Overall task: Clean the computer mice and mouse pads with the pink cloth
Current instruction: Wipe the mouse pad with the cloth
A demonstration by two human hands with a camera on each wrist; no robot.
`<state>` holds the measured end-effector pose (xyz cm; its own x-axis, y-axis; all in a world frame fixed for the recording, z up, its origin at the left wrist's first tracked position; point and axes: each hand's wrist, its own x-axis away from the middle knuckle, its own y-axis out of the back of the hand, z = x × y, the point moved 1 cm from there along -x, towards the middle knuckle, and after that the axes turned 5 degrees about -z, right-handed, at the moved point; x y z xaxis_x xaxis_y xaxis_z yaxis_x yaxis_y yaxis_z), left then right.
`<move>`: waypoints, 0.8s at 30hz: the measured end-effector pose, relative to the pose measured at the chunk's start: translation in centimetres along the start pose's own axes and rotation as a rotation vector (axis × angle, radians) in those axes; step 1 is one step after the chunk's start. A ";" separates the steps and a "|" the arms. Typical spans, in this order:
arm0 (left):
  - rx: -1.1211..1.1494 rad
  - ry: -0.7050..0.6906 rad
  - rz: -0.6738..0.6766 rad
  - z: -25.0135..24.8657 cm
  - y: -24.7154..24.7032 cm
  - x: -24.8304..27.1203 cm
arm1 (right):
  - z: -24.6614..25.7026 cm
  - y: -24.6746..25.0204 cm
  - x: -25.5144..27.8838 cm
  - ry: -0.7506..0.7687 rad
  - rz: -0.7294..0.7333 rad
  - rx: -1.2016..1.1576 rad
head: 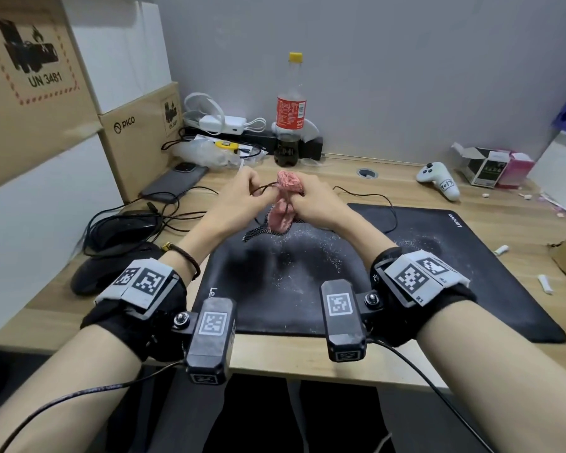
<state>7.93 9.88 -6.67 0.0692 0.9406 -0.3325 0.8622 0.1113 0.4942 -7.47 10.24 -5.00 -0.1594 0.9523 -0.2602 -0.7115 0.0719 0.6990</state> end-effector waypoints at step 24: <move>0.072 0.357 -0.300 7.2 8.0 -1.7 | -4.3 2.9 0.8 -0.127 -0.069 0.098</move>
<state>18.30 6.88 -7.95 -0.3542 0.9232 -0.1491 0.8514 0.3843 0.3571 -12.56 9.99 -6.06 -0.0202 0.9734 -0.2281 -0.6465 0.1613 0.7456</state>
